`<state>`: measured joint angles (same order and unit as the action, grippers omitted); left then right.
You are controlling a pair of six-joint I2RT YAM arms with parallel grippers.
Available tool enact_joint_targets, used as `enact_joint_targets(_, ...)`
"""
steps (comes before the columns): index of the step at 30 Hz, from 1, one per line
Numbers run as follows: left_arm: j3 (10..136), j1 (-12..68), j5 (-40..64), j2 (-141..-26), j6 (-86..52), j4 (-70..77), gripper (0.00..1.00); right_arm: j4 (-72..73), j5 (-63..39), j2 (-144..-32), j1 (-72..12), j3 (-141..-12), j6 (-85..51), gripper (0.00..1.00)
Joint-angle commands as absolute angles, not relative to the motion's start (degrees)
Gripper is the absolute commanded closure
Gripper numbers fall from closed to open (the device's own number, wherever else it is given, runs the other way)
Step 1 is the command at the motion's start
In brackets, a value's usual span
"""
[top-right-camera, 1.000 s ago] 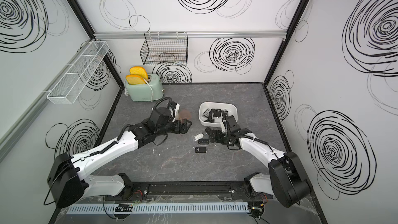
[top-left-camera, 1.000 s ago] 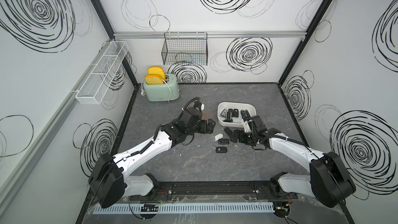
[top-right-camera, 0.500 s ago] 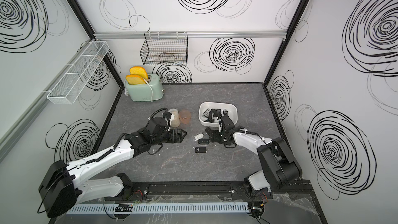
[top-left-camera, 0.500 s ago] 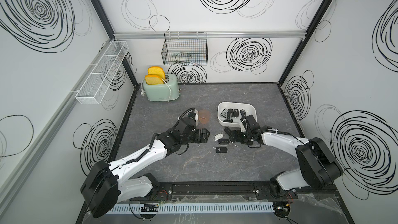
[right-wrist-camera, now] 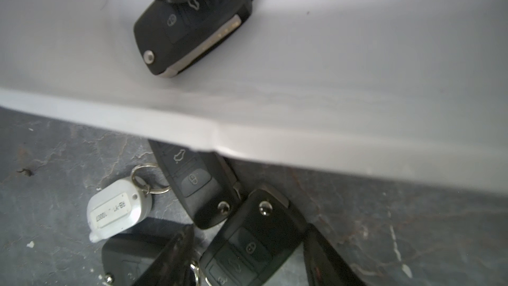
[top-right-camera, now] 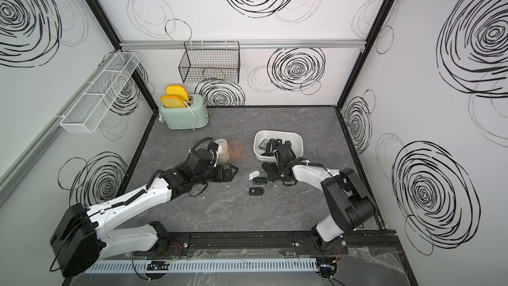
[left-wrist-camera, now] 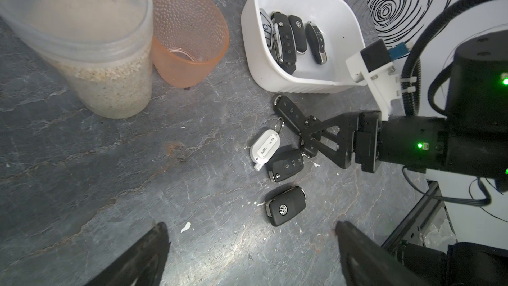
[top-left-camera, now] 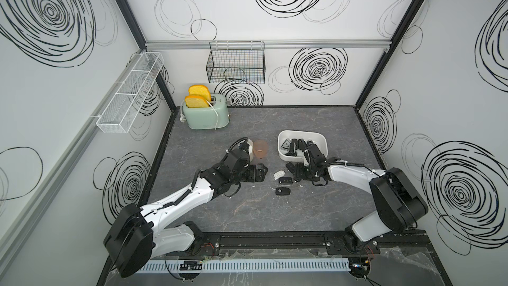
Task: Place the car key into the storage box
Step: Pick up the car key from the center of the board.
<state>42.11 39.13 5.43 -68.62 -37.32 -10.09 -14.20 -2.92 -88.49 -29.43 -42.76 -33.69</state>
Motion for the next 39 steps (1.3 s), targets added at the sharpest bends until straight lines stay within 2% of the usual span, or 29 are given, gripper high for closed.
enact_joint_targets(1,41.5,38.6,6.3,-69.6,-37.7,-7.5,0.02,-20.0,0.0,-90.3,-29.8,-42.3,-33.8,0.40)
enact_joint_targets(8,42.1,38.3,7.4,-70.3,-37.2,-7.5,0.02,-22.2,2.2,-88.8,-29.8,-42.1,-32.8,0.48)
enact_joint_targets(21,43.3,37.1,8.2,-70.6,-34.9,-9.5,0.02,-22.0,2.7,-91.3,-29.8,-43.3,-33.4,0.52)
enact_joint_targets(31,42.5,33.6,10.0,-69.7,-33.9,-10.3,0.02,-22.5,2.7,-92.9,-29.9,-43.7,-33.3,0.69)
enact_joint_targets(39,43.2,32.9,10.6,-69.6,-34.5,-10.0,0.02,-23.6,1.7,-87.9,-29.7,-44.7,-32.8,0.73)
